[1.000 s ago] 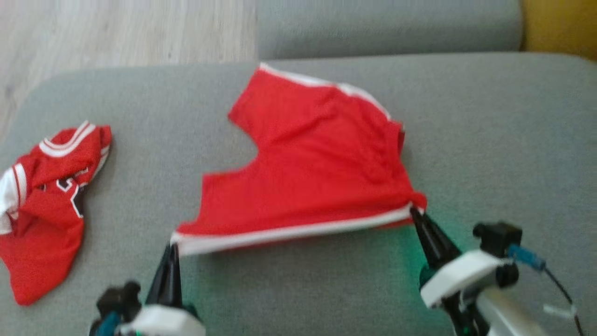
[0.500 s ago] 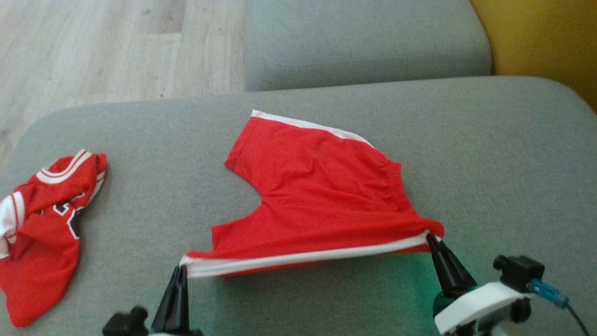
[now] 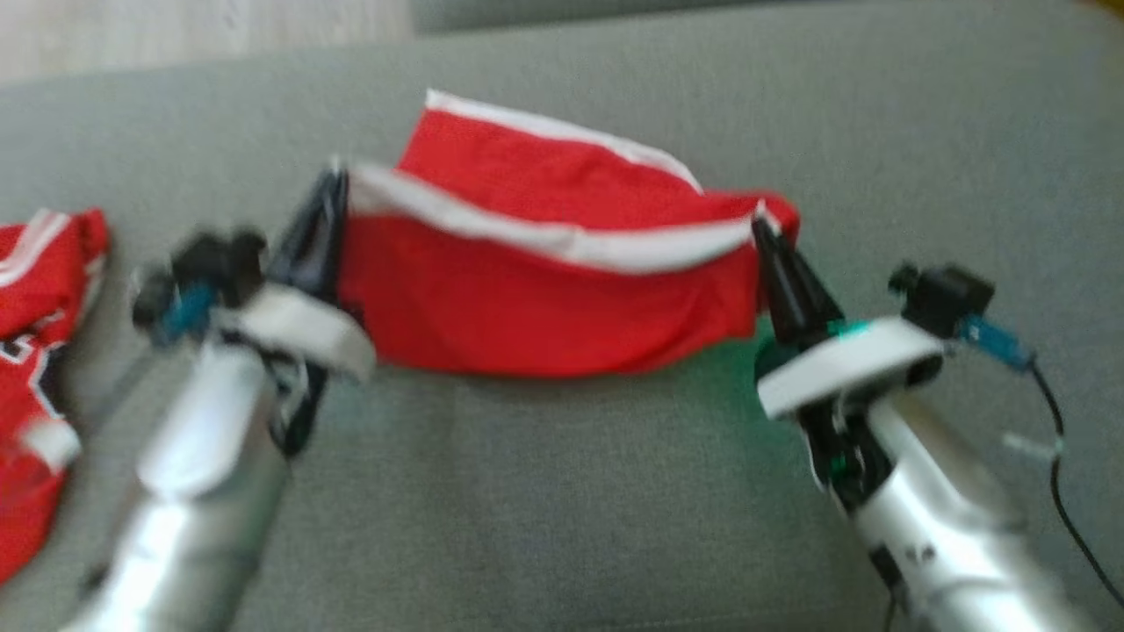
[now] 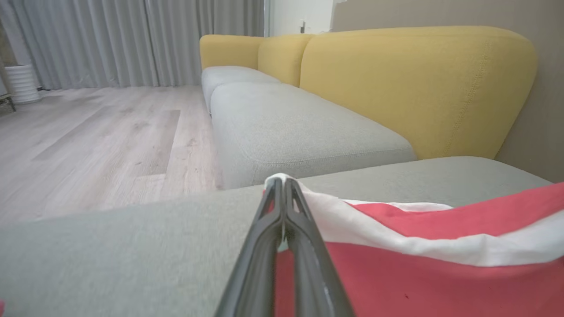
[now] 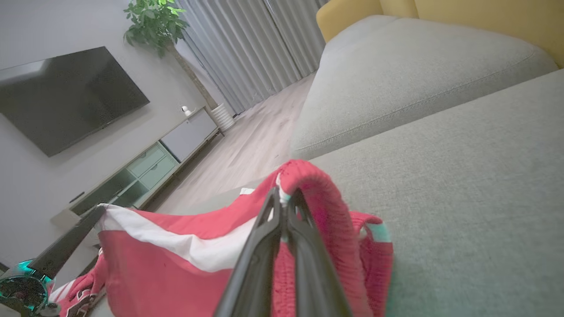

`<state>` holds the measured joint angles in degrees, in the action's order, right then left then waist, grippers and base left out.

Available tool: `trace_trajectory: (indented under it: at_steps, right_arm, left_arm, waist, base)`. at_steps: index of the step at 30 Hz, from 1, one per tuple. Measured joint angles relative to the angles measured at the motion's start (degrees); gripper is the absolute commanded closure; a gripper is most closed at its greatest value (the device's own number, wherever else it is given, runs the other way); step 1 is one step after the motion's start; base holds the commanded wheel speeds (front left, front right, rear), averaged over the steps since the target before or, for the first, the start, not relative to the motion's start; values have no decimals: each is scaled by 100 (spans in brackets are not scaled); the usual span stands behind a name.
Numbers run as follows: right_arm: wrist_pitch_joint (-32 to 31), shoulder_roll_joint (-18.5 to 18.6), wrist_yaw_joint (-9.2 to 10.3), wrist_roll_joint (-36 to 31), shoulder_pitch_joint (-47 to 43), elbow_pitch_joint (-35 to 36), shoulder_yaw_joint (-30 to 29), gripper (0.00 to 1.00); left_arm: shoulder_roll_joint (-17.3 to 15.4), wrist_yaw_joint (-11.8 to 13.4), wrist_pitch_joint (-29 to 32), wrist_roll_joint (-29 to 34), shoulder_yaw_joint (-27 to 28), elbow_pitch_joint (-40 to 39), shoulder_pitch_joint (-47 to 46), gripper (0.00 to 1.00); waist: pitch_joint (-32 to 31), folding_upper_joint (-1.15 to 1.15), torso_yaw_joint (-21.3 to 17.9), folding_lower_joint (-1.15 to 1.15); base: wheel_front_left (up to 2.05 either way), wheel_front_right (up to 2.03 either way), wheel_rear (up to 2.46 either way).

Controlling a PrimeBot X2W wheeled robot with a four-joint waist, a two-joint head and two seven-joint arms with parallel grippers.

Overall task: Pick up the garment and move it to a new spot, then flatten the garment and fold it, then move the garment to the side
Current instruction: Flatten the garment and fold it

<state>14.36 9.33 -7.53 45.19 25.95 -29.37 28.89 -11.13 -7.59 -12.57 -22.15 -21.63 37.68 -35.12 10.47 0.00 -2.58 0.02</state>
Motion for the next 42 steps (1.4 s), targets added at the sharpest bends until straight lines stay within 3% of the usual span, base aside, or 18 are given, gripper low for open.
trace_trajectory:
  at_steps: [6, 13, 23, 24, 25, 26, 27, 28, 34, 42]
  right_arm:
    - [0, -216, 0, 198, 667, -498, -155, 100]
    - [0, -401, 0, 280, 1100, -538, -200, 100]
    - [0, -534, 0, 261, 1233, -458, -415, 100]
    - [0, -536, 0, 261, 1233, -443, -432, 90]
    - [0, -536, 0, 265, 1233, -412, -432, 68]
    - [0, -536, 0, 285, 1233, -371, -426, 21]
    - [0, -537, 0, 334, 1233, -326, -425, 0]
    - [0, -537, 0, 361, 1233, -286, -402, 0]
    - [1, -538, 0, 207, 1223, -182, -360, 0]
    - [2, -538, 0, -950, 868, 94, -923, 0]
  left_arm:
    - [-352, 0, 46, -489, -745, 511, -1293, 100]
    - [-706, 0, 31, -784, -1339, 1081, -2215, 100]
    - [-751, -1, -121, -1099, -1621, 1781, -2725, 100]
    - [-749, -1, -136, -1115, -1640, 1808, -2746, 100]
    - [-743, -1, -168, -1115, -1662, 1846, -2776, 100]
    - [-728, -1, -171, -1115, -1690, 1891, -2815, 93]
    - [-709, -1, -172, -1116, -1692, 1935, -2836, 37]
    - [-689, -1, -178, -1117, -1696, 1984, -2838, 0]
    - [-603, 2, -188, -1215, -1623, 2175, -2784, 0]
    - [-313, 165, -188, -1204, -1162, 2060, -1918, 0]
  waist:
    - [617, 0, -185, 0]
    - [1153, 0, -480, -1]
    - [1637, 0, -886, -2]
    - [1662, 0, -904, -2]
    - [1685, 0, -916, -2]
    - [1702, 0, -922, -2]
    - [1712, 0, -920, -2]
    - [1713, 0, -914, -2]
    - [1640, 0, -845, -2]
    - [1359, 0, -709, -3]
  base:
    - [0, 0, 0]
    - [0, 0, 0]
    - [0, 0, 0]
    - [0, 0, 0]
    - [0, 0, 0]
    - [0, 0, 0]
    - [0, 0, 0]
    - [0, 0, 0]
    - [0, 0, 0]
    - [0, 0, 0]
